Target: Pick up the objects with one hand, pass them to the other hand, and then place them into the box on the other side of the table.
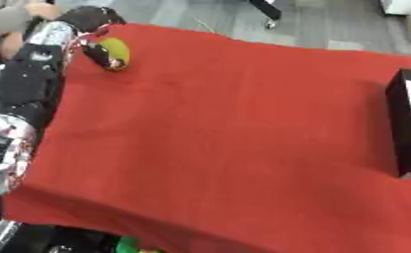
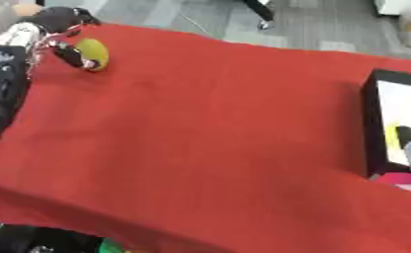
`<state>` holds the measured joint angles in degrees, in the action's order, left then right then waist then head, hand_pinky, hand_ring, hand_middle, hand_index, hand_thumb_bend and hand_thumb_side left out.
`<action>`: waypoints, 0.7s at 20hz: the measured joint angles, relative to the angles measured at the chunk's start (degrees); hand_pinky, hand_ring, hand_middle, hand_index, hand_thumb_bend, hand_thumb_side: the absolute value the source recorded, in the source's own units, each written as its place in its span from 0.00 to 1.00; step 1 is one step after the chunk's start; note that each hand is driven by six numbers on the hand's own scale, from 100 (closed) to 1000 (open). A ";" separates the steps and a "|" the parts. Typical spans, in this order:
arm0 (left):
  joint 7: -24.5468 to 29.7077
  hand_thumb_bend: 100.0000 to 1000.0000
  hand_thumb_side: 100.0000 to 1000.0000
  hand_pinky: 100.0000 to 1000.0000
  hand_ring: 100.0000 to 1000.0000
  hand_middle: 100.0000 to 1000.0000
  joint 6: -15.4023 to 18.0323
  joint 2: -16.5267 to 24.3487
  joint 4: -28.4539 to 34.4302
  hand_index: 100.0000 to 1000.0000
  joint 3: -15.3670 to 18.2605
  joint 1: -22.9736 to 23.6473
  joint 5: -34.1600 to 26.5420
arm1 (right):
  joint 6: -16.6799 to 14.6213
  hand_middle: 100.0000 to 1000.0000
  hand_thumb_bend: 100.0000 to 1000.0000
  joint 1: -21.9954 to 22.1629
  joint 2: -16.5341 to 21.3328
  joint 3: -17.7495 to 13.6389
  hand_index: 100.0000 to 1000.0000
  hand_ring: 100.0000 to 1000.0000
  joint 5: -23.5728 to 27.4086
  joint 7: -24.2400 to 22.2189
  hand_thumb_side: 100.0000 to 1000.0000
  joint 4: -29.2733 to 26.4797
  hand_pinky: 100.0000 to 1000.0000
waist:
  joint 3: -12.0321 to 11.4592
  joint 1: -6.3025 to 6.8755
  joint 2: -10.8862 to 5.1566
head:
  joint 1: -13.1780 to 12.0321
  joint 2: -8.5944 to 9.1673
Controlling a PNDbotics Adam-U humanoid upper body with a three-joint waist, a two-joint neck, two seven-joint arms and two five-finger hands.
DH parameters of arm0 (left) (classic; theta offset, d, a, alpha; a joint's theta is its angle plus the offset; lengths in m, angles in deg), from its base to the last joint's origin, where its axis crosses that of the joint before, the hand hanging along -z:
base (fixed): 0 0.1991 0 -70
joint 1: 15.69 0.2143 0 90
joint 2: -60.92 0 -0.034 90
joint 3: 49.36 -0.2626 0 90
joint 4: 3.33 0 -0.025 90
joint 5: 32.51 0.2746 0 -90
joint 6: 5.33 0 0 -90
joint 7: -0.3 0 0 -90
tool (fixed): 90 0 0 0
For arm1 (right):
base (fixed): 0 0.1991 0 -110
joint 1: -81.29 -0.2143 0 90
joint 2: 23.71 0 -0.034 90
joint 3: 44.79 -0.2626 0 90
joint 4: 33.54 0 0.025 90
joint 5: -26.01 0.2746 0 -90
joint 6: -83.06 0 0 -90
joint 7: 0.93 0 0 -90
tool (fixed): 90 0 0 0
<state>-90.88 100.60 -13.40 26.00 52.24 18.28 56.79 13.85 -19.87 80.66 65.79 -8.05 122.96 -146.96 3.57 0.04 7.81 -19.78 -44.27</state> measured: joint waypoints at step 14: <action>-8.01 0.38 0.18 0.78 0.74 0.76 -11.89 1.09 -5.32 0.87 0.48 0.06 -0.71 | -0.56 0.67 0.52 1.58 -2.79 2.06 1.00 0.90 -0.35 2.12 0.45 0.00 0.66 | 1.04 -0.26 2.09 | -1.11 0.00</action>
<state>-98.89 88.71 -12.30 20.69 52.71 18.34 56.08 13.29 -18.28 77.88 67.85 -8.40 125.09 -146.96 4.61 -0.21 9.90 -20.89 -44.27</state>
